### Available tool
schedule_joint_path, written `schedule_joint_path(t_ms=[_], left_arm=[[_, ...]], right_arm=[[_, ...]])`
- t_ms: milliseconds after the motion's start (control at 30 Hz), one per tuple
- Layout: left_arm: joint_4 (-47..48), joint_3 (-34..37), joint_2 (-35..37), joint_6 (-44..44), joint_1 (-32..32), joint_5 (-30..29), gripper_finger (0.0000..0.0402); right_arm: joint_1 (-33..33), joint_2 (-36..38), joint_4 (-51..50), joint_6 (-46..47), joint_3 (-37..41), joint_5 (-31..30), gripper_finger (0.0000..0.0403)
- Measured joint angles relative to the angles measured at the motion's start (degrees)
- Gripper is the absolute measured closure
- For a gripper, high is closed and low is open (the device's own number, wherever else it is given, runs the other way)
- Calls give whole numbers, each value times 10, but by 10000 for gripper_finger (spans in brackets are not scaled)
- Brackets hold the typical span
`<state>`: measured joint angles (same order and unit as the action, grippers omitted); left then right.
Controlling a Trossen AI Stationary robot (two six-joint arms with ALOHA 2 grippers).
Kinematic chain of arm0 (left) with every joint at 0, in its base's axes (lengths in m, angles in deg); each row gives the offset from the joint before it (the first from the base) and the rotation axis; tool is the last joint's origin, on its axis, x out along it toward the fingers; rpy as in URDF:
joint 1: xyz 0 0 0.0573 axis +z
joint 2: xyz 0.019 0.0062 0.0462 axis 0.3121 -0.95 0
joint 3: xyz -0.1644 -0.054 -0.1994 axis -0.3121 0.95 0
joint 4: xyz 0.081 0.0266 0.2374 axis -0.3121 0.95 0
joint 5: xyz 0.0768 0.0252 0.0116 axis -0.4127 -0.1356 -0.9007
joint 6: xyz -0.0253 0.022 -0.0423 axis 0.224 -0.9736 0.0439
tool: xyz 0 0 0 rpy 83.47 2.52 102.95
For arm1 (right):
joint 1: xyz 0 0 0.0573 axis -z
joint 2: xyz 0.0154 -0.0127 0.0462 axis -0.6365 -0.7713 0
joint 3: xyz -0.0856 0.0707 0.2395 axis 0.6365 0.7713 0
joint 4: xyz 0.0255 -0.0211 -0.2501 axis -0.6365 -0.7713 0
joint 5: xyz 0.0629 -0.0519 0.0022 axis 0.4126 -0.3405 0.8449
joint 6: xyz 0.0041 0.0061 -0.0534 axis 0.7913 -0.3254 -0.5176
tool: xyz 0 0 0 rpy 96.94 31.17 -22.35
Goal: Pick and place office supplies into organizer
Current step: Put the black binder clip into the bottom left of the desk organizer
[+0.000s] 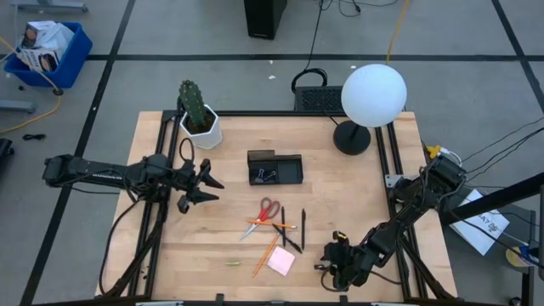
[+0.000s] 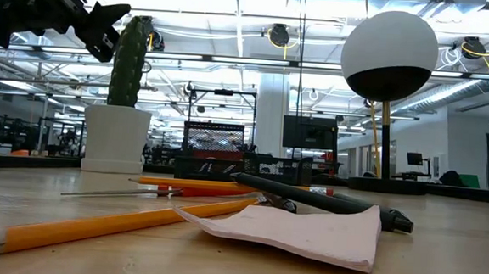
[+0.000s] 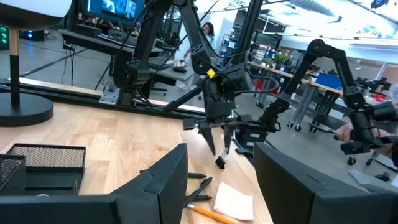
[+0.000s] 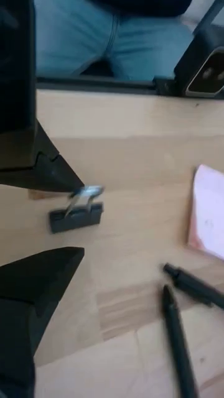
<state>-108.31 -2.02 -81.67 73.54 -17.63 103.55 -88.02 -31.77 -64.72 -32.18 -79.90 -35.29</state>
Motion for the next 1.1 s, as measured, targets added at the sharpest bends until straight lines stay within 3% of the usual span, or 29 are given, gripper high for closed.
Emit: schedule_joint_path(t_ms=[833,1100], left_arm=[[-7,0,0,0,0,0,215],[-7,0,0,0,0,0,215]], right_arm=[[5,0,66,-65,3,-17,390],[0,0,66,-68,3,-17,393]])
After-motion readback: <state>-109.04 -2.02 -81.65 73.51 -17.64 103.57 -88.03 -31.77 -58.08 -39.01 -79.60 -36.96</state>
